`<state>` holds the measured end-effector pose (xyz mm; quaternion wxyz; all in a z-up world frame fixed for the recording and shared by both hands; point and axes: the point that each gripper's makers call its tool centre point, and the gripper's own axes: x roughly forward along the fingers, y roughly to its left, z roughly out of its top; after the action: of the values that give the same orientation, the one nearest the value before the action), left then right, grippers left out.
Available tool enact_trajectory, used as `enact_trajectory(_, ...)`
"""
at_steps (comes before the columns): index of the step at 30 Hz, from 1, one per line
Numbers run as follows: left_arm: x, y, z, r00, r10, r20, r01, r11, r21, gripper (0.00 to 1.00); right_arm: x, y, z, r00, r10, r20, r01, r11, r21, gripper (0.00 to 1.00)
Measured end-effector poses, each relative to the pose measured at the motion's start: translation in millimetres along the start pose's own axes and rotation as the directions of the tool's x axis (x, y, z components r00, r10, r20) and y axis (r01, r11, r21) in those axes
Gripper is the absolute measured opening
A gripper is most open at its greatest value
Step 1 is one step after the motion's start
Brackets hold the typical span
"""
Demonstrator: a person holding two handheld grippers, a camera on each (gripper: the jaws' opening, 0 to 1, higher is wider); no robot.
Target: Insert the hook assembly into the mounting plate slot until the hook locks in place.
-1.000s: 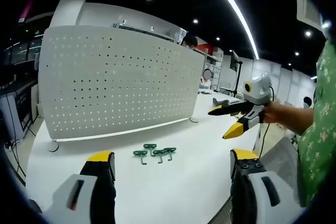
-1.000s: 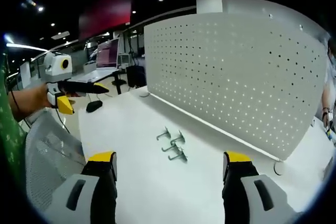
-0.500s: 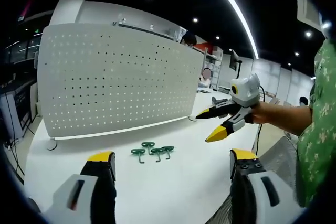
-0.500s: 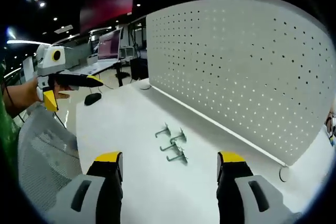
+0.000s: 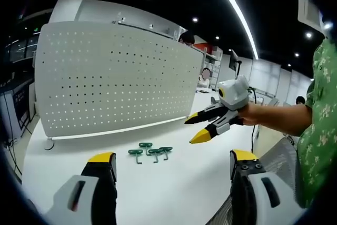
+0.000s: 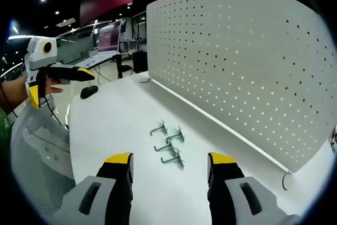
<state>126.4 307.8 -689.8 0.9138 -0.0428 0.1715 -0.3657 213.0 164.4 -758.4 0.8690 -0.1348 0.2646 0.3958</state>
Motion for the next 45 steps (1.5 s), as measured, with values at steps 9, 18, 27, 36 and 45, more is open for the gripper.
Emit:
enact_trajectory(9,4,-1.0,-2.0,1.000,-0.008,-0.009,0.008,1.000,-0.006,0.90,13,-3,-4.9,1.000,0.008,-0.025,-0.008,1.000,0.003,0.42)
enact_trajectory(18,7,-0.2,-3.1,1.000,-0.014,-0.014,0.014,1.000,-0.010,0.89,28,-5,-9.0,0.998,0.022,-0.052,-0.022,1.000,0.000,0.39)
enact_trajectory(27,8,0.6,-4.3,1.000,-0.018,-0.015,0.018,1.000,-0.017,0.89,39,-6,-9.2,0.997,0.027,-0.070,-0.028,1.000,-0.014,0.32)
enact_trajectory(36,9,2.1,-5.5,1.000,-0.023,-0.016,0.022,1.000,-0.022,0.88,49,-9,-15.8,0.994,0.025,-0.103,-0.028,0.999,-0.025,0.26)
enact_trajectory(45,10,3.2,-6.2,0.999,-0.026,-0.018,0.025,0.999,-0.027,0.88,58,-13,-20.9,0.991,0.027,-0.129,-0.032,0.999,-0.039,0.20)
